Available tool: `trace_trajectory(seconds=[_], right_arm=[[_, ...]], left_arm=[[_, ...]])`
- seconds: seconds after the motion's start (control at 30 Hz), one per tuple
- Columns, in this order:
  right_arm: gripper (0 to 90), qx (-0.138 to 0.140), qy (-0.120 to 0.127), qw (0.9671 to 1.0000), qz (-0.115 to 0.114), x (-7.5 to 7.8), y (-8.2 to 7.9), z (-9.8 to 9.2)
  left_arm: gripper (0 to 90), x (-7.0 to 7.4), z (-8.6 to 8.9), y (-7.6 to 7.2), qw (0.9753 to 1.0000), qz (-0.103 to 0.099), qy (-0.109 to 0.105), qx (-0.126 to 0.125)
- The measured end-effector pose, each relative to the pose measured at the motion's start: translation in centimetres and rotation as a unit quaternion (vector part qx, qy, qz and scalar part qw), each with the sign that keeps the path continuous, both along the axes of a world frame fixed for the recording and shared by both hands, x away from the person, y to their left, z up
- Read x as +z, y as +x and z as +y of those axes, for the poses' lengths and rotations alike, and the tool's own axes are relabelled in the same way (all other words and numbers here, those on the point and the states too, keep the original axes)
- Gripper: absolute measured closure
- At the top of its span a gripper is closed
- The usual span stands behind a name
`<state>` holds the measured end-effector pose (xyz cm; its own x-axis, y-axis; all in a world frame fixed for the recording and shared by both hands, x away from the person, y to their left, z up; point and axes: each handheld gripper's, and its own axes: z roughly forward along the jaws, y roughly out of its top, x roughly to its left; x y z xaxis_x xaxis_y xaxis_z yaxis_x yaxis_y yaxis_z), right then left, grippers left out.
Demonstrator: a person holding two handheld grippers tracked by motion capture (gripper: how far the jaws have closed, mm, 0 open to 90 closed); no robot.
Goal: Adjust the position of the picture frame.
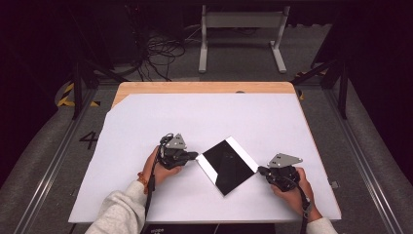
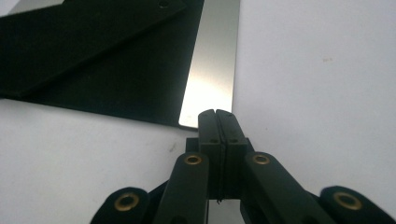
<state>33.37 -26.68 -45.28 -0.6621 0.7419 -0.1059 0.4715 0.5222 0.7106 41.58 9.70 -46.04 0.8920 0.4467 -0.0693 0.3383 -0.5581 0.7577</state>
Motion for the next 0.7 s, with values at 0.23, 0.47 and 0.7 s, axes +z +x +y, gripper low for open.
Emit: trace_trajectory(seconds=[0.23,0.47,0.7], right_arm=[[90.0,-0.007,-0.003,1.0000,-0.006,-0.1,0.2,0.2],[90.0,-0.009,0.002,0.9999,-0.008,-0.1,0.6,0.1],[90.0,-0.014,0.004,0.9998,-0.010,-0.2,0.8,0.2]], left_arm=[[90.0,-0.2,0.1,0.2,0.9999,0.011,-0.009,-0.003],[89.3,-0.1,0.2,0.3,1.0000,-0.001,0.006,0.006],[86.5,-0.5,0.5,0.9,0.9997,0.006,0.016,0.018]])
